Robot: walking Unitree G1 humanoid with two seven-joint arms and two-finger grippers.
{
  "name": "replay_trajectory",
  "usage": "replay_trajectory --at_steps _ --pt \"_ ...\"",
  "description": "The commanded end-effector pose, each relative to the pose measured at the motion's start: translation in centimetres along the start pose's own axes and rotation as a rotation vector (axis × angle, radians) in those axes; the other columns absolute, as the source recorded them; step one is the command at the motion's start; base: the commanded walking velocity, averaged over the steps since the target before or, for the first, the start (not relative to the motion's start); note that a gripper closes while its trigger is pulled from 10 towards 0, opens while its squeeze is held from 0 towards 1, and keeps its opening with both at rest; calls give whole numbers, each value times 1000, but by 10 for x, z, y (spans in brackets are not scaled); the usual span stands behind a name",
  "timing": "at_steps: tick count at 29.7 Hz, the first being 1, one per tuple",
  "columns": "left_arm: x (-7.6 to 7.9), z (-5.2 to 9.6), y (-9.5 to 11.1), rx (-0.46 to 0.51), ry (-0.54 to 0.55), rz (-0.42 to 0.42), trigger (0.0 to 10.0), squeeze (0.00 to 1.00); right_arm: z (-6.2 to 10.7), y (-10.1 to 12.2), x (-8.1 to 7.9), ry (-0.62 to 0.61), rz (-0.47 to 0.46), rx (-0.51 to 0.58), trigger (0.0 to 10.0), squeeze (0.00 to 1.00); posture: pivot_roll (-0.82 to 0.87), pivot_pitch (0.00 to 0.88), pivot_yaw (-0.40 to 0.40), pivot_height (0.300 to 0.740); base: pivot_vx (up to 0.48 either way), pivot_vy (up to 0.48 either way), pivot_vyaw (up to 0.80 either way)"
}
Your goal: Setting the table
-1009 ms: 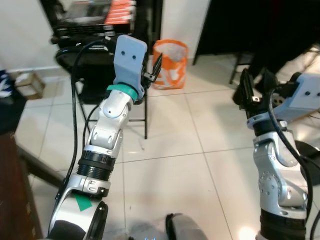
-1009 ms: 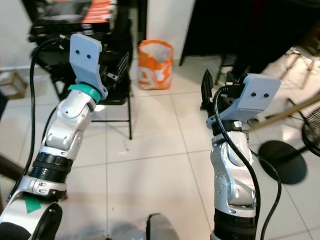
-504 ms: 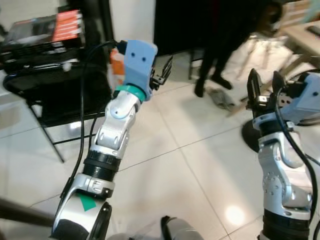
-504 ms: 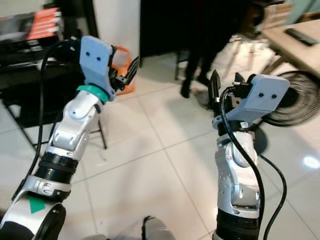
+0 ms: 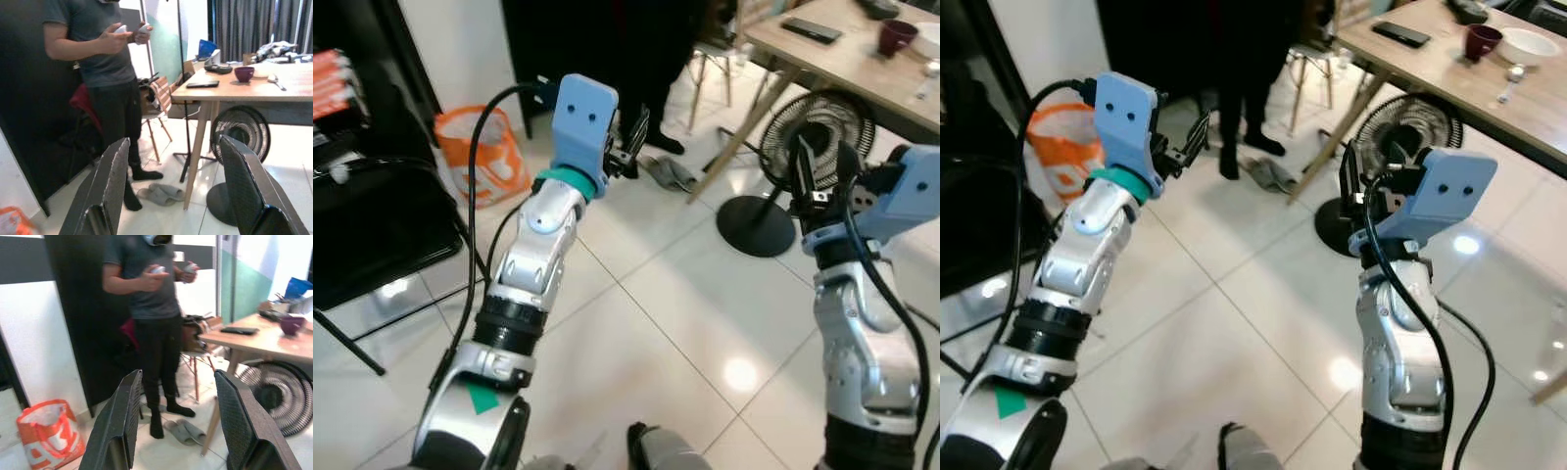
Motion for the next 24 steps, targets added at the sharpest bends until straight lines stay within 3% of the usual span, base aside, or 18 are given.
replay_trajectory --at_steps 1,24 --pt "4 1 -4 -11 -6 5 10000 0 2 -2 3 -9 1 -11 10000 0 -24 0 60 740 0 0 -800" --pt "8 0 -4 -9 -21 36 10000 0 2 -2 4 -12 5 -12 10000 0 -32 0 62 740 0 0 -800"
Point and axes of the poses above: a point about 5 cm out from each wrist's last joint towards the gripper, its own z axis pointing back from the gripper into the wrist, its own y axis along the axis of the wrist's last joint, x = y × z, the point moved 6 cm from there along -z, pointing out of the wrist towards the gripper, and after that the axes turned 15 degrees about z, right-handed, at the moved point
